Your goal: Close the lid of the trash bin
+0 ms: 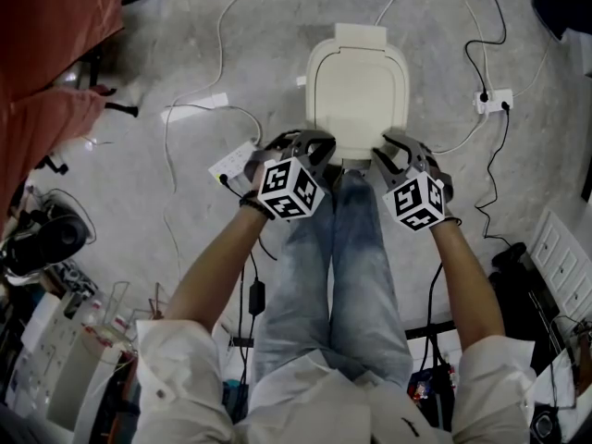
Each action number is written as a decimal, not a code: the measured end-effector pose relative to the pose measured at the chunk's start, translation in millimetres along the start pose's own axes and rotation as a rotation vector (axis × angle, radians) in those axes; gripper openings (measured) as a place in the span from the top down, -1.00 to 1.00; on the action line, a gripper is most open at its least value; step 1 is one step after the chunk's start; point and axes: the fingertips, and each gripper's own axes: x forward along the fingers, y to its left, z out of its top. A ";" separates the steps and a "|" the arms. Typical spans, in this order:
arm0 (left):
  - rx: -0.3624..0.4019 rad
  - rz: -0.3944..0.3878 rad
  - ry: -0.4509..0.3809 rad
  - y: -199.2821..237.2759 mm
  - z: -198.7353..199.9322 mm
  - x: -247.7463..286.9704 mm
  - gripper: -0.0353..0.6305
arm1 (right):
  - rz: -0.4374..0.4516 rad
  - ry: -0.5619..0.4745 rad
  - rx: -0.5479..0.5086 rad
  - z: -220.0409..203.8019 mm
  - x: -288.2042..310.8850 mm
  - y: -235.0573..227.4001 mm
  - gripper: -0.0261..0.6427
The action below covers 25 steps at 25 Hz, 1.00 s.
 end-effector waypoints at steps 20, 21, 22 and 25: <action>-0.032 0.034 0.039 1.1 -3.1 4.8 0.81 | 0.002 0.010 -0.007 -3.2 4.6 1.2 0.50; -0.033 0.037 0.041 1.0 -3.5 5.5 0.82 | 0.001 0.011 -0.009 -3.3 4.9 1.3 0.50; -0.034 0.040 0.041 0.9 -3.8 5.8 0.82 | 0.000 0.008 -0.008 -3.1 4.9 1.4 0.50; -0.038 0.048 0.034 0.8 -4.2 5.5 0.82 | -0.003 0.002 -0.004 -3.0 4.7 1.9 0.50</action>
